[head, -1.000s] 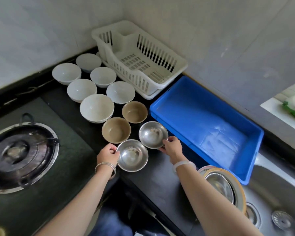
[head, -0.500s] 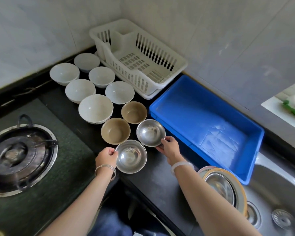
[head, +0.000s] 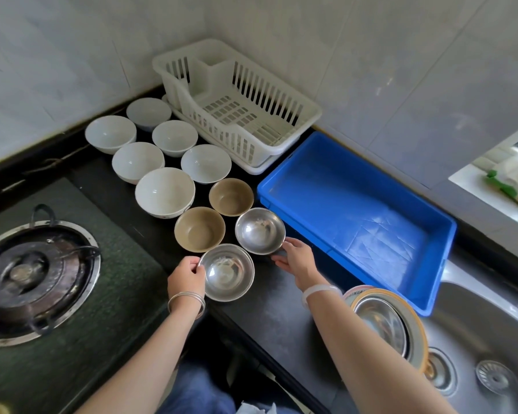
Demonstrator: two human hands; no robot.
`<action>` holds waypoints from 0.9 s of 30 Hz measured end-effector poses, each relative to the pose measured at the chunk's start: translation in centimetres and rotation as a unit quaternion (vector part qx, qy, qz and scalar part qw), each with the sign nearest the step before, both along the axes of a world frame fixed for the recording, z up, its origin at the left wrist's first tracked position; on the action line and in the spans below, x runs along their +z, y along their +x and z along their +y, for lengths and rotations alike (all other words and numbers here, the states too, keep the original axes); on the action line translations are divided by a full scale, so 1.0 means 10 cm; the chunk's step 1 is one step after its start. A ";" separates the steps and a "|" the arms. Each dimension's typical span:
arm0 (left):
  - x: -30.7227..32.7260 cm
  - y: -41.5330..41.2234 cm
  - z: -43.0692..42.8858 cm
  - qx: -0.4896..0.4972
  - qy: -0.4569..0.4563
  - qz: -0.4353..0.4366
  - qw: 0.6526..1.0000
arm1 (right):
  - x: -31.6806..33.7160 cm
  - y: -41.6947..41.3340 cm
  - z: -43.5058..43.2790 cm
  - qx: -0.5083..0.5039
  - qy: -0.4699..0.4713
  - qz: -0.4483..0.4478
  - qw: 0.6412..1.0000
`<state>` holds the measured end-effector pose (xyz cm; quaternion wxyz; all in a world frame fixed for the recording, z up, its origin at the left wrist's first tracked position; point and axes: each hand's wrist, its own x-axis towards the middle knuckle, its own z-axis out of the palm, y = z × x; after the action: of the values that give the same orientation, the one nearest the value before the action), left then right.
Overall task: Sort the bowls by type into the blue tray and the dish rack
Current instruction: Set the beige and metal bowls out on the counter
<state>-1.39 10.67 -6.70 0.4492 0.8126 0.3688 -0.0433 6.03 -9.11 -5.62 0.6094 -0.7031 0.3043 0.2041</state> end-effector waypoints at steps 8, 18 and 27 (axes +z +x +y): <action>0.15 -0.15 -0.16 -0.030 0.097 -0.042 0.994 | 0.37 -0.33 -0.47 0.086 -0.139 -0.112 0.980; 0.36 -0.14 -1.35 -0.264 0.031 -0.073 0.961 | 0.48 -1.27 -1.64 0.007 -0.400 -0.089 0.912; 0.31 -0.23 -2.35 -0.428 -0.004 -0.032 0.903 | 0.30 -1.73 -1.92 0.006 -0.517 -0.032 0.855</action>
<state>-3.66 -12.82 -3.63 0.4022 0.8912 -0.0294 -0.2075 -11.30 -28.35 -2.58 0.1660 -0.9250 0.3419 -0.0019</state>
